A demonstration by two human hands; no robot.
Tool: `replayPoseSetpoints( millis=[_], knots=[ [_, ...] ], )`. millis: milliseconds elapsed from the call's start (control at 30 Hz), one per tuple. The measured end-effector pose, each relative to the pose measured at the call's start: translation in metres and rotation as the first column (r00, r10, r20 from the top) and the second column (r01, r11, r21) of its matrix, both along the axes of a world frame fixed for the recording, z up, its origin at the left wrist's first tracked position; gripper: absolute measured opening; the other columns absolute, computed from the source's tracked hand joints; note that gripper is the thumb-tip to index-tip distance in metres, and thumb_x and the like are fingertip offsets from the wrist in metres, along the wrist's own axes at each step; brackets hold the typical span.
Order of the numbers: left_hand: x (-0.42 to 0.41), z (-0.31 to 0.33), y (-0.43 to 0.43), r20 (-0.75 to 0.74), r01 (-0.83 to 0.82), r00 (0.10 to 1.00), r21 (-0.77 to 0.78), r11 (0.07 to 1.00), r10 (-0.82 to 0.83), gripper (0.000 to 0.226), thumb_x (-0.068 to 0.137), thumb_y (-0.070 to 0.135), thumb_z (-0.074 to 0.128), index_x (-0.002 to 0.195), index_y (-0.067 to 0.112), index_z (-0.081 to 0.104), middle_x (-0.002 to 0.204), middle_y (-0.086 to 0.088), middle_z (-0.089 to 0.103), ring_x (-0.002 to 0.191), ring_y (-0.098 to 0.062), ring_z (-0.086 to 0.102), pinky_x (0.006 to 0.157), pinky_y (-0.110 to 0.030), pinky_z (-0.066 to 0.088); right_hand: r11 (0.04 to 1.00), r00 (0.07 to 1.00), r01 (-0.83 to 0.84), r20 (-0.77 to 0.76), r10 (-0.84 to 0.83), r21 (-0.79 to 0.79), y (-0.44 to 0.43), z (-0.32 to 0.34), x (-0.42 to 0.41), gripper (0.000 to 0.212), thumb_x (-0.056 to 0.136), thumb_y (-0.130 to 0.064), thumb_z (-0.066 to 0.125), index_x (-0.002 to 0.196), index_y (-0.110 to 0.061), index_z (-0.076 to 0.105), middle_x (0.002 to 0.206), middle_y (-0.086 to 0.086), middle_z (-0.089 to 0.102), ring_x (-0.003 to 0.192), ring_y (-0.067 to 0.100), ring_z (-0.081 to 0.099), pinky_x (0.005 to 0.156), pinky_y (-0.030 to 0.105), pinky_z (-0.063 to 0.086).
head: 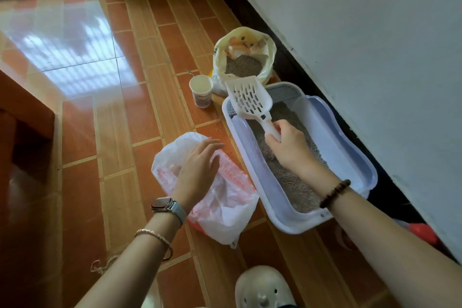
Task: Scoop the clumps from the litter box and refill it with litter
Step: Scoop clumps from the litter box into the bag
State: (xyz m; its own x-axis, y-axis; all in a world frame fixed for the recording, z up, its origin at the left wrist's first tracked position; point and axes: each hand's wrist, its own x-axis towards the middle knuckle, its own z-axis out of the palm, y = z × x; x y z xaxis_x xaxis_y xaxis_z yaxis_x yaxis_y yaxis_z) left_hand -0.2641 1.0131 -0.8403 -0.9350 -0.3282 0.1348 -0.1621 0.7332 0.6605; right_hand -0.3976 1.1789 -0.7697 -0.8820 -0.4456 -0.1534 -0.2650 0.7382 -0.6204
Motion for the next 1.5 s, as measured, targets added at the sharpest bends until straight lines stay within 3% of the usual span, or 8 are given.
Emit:
replayPoseSetpoints(
  millis=[100, 333, 433, 567, 800, 1000, 1133, 1500],
  knots=[
    [-0.013, -0.003, 0.024, -0.024, 0.130, 0.991, -0.018, 0.991, -0.130, 0.034, 0.098, 0.018, 0.048, 0.132, 0.020, 0.053, 0.142, 0.002, 0.048, 0.134, -0.013, 0.041, 0.110, -0.031, 0.038, 0.998, 1.000, 0.029, -0.011, -0.028, 0.061, 0.039, 0.005, -0.012, 0.022, 0.098, -0.030, 0.052, 0.109, -0.011, 0.053, 0.091, 0.002, 0.057, 0.066, 0.008, 0.050, 0.049, 0.020, 0.033],
    [-0.024, -0.007, 0.056, -0.037, 0.371, 0.927, -0.047, 0.928, -0.372, 0.035, 0.100, 0.031, 0.040, 0.132, 0.026, 0.053, 0.151, 0.008, 0.036, 0.136, -0.009, 0.039, 0.109, -0.029, 0.038, 0.930, 0.998, 0.026, -0.058, -0.005, 0.366, 0.096, 0.000, -0.043, 0.026, 0.098, -0.026, 0.048, 0.094, -0.003, 0.060, 0.082, 0.015, 0.061, 0.065, 0.025, 0.051, 0.054, 0.032, 0.033],
    [-0.028, -0.015, 0.054, -0.028, 0.404, 0.913, -0.069, 0.912, -0.407, 0.032, 0.101, 0.031, 0.038, 0.125, 0.025, 0.059, 0.149, 0.007, 0.041, 0.144, -0.004, 0.023, 0.115, -0.030, 0.029, 0.859, 0.994, 0.001, -0.092, 0.054, 0.511, 0.106, -0.011, -0.050, 0.021, 0.097, -0.028, 0.049, 0.105, -0.012, 0.060, 0.092, 0.009, 0.062, 0.077, 0.027, 0.057, 0.055, 0.031, 0.035],
    [-0.031, -0.020, 0.052, -0.055, 0.391, 0.918, -0.052, 0.919, -0.394, 0.030, 0.103, 0.031, 0.038, 0.119, 0.024, 0.063, 0.140, 0.006, 0.050, 0.142, -0.006, 0.029, 0.114, -0.030, 0.030, 0.708, 0.973, 0.027, -0.180, 0.142, 0.706, 0.110, -0.022, -0.054, 0.017, 0.096, -0.017, 0.052, 0.111, -0.017, 0.061, 0.103, 0.005, 0.066, 0.086, 0.027, 0.061, 0.062, 0.030, 0.038],
    [-0.042, -0.024, 0.043, -0.049, 0.410, 0.904, -0.178, 0.895, -0.424, 0.029, 0.101, 0.032, 0.039, 0.112, 0.025, 0.065, 0.128, 0.002, 0.057, 0.137, -0.013, 0.039, 0.118, -0.041, 0.026, 0.531, 0.959, -0.059, -0.101, 0.266, 0.845, 0.100, -0.026, -0.054, 0.022, 0.090, -0.005, 0.056, 0.105, -0.018, 0.066, 0.071, -0.002, 0.050, 0.077, 0.026, 0.057, 0.065, 0.032, 0.040],
    [-0.037, -0.028, 0.047, -0.094, 0.372, 0.918, -0.139, 0.918, -0.386, 0.027, 0.101, 0.029, 0.042, 0.111, 0.023, 0.066, 0.125, 0.002, 0.057, 0.137, -0.013, 0.039, 0.116, -0.047, 0.027, 0.617, 0.934, -0.094, -0.147, 0.327, 0.781, 0.099, -0.045, -0.047, 0.016, 0.088, -0.004, 0.059, 0.084, -0.020, 0.056, 0.067, -0.004, 0.043, 0.073, 0.026, 0.053, 0.059, 0.032, 0.035],
    [-0.035, -0.030, 0.047, -0.096, 0.372, 0.918, -0.132, 0.919, -0.385, 0.026, 0.100, 0.029, 0.042, 0.112, 0.024, 0.065, 0.128, 0.003, 0.056, 0.140, -0.011, 0.035, 0.117, -0.046, 0.025, 0.752, 0.941, -0.125, -0.163, 0.297, 0.648, 0.101, -0.061, -0.044, 0.010, 0.093, -0.013, 0.057, 0.095, -0.018, 0.064, 0.088, 0.003, 0.063, 0.084, 0.027, 0.061, 0.059, 0.031, 0.034],
    [-0.029, -0.024, 0.039, -0.001, 0.416, 0.906, -0.184, 0.891, -0.423, 0.028, 0.100, 0.030, 0.042, 0.123, 0.031, 0.058, 0.140, 0.006, 0.049, 0.144, -0.008, 0.025, 0.121, -0.044, 0.016, 0.931, 0.990, -0.101, -0.057, 0.129, 0.351, 0.067, -0.087, -0.048, 0.023, 0.094, -0.021, 0.061, 0.116, -0.020, 0.065, 0.098, 0.004, 0.068, 0.086, 0.021, 0.061, 0.069, 0.030, 0.045]
  ],
)
